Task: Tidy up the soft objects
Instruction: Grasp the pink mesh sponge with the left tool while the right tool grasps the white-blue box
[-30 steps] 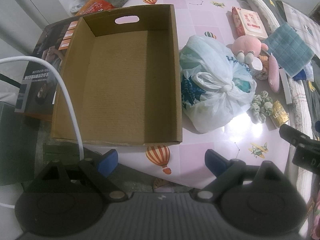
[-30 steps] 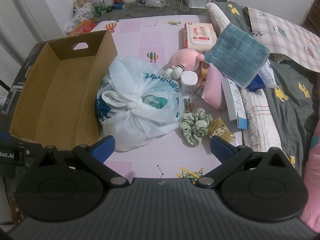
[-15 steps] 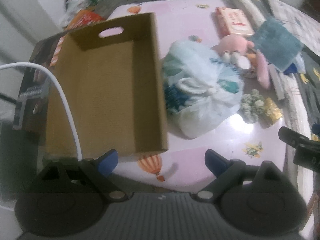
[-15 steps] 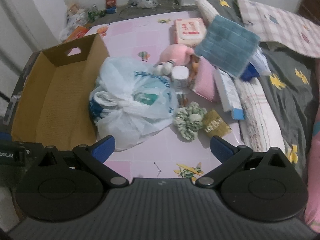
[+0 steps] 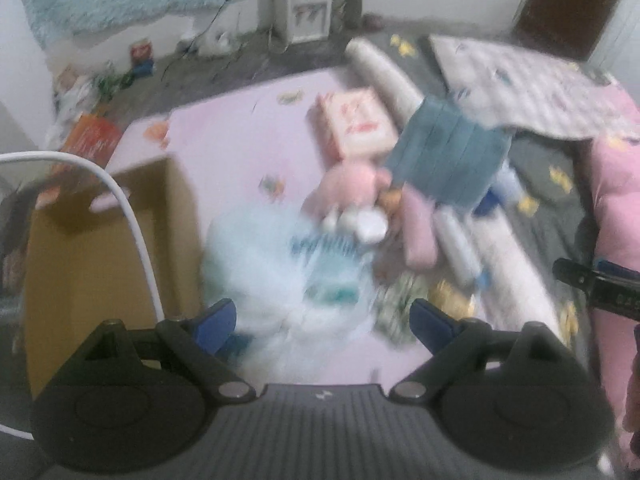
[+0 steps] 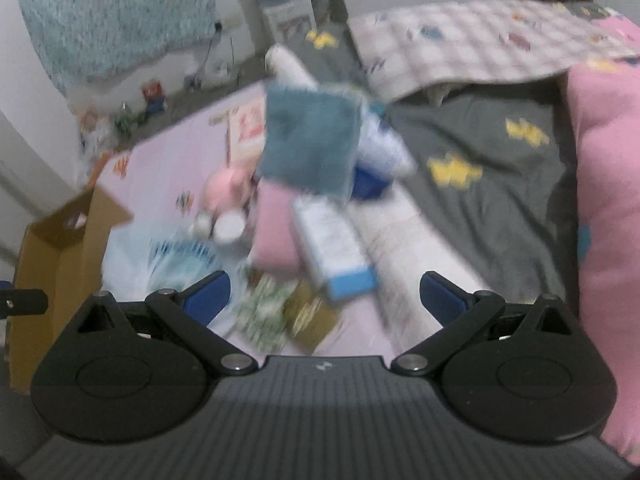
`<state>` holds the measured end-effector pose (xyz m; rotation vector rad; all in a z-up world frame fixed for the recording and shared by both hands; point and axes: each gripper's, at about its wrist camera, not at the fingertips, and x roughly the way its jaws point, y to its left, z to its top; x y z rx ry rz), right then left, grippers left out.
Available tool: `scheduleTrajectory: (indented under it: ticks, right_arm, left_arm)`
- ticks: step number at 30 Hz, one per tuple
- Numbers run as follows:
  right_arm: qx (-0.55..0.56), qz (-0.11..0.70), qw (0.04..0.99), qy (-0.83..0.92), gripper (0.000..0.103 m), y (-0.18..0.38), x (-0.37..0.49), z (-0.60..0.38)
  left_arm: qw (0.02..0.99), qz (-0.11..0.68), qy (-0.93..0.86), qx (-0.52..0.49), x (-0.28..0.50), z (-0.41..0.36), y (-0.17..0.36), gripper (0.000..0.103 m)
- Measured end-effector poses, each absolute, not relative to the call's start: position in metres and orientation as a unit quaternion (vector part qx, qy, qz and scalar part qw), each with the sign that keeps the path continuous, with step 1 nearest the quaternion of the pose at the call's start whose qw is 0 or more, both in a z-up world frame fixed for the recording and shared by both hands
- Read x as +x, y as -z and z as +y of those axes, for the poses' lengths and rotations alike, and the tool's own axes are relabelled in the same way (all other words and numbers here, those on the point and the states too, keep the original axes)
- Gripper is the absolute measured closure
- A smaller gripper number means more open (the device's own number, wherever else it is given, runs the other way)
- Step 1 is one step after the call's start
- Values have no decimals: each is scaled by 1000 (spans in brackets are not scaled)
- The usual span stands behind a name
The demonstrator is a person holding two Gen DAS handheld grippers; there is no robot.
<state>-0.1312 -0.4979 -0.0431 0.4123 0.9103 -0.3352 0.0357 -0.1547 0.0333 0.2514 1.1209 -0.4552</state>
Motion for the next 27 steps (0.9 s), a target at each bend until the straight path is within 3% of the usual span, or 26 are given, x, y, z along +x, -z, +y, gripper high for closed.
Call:
scheduleTrajectory:
  ticks: [3, 8, 11, 15, 21, 27]
  right_arm:
    - [184, 415, 877, 157, 2, 46, -106, -533]
    - [198, 381, 891, 148, 4, 74, -59, -585]
    - [208, 380, 889, 149, 15, 107, -42, -604]
    - [217, 372, 894, 125, 26, 135, -31, -620]
    - [273, 387, 878, 72, 34, 172, -41, -609]
    - [263, 437, 859, 42, 31, 199, -48, -567]
  left_arm:
    - [833, 496, 210, 129, 58, -189, -29, 10]
    - [840, 466, 232, 154, 92, -252, -1, 21]
    - [828, 464, 253, 186, 105, -288, 26, 38]
    - [815, 452, 276, 233, 116, -321, 58, 48]
    - [767, 523, 304, 213, 104, -318, 96, 54]
    - [728, 600, 296, 149, 110, -313, 124, 62]
